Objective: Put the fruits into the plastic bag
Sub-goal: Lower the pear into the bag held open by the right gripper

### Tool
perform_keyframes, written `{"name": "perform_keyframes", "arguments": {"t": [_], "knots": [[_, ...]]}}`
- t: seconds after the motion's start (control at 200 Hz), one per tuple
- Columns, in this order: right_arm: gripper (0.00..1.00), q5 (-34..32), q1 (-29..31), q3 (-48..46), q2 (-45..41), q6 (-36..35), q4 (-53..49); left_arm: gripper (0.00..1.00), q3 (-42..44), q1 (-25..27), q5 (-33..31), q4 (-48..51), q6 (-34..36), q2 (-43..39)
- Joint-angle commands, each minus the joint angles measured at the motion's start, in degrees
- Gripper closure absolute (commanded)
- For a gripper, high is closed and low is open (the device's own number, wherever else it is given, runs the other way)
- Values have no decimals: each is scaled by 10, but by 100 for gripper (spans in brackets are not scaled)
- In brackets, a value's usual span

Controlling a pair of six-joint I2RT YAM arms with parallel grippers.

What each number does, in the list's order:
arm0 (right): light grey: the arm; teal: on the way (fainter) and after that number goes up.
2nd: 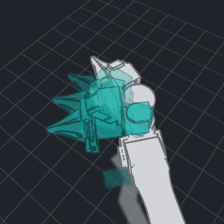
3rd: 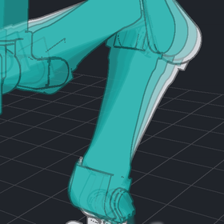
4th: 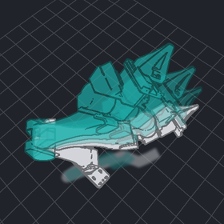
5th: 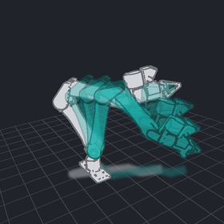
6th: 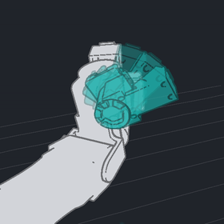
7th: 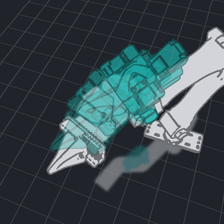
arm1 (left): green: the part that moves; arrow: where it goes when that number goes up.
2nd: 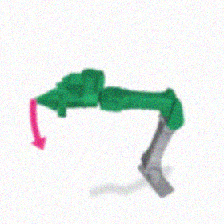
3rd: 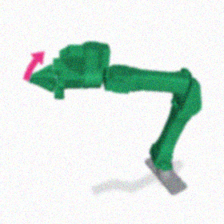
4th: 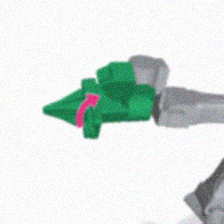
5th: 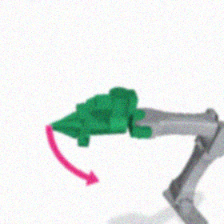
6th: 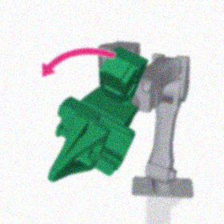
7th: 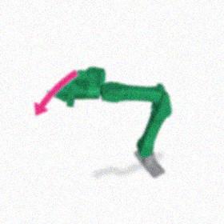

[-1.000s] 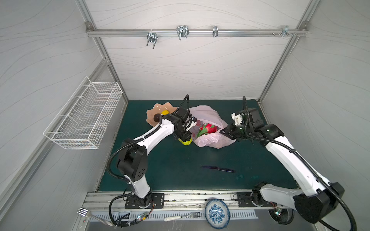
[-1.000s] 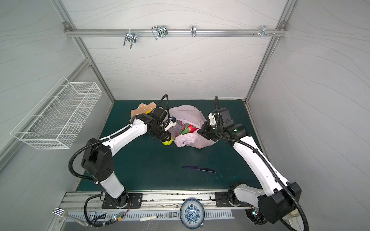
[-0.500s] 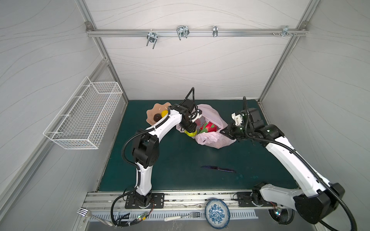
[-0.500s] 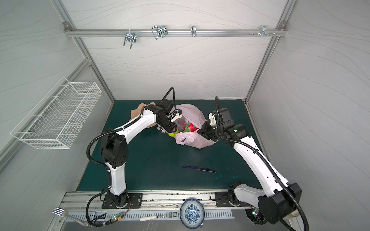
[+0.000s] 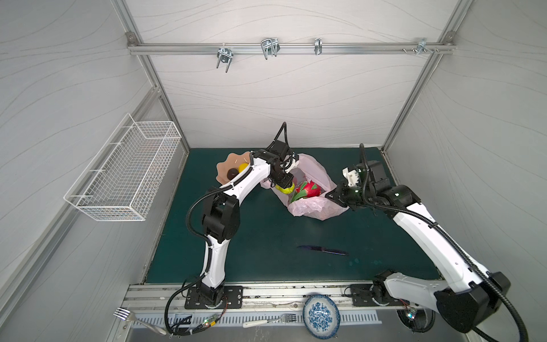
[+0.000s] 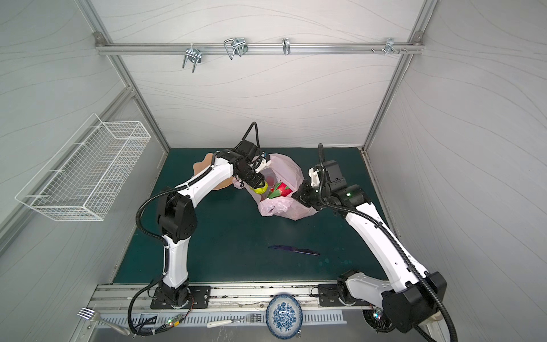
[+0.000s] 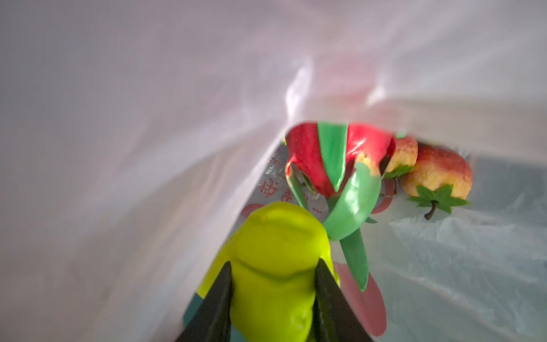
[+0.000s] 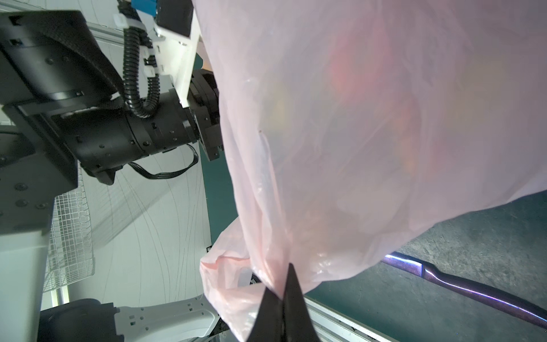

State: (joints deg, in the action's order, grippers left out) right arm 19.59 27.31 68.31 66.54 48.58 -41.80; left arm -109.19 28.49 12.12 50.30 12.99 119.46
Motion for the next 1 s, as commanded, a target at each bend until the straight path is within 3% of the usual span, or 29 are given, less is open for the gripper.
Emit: {"name": "perform_keyframes", "arguments": {"t": [0.0,0.295,0.65,0.995], "knots": [[100,3,1,-5,-10,2,3,96,-40,-1,28,-32,-29,27],[100,2,1,-10,-12,4,5,95,-47,-2,55,-84,-102,46],[100,4,1,-11,-10,5,8,94,-65,-2,26,-173,-241,81],[100,3,1,-15,-18,6,8,92,-71,4,101,-238,-345,103]]}}
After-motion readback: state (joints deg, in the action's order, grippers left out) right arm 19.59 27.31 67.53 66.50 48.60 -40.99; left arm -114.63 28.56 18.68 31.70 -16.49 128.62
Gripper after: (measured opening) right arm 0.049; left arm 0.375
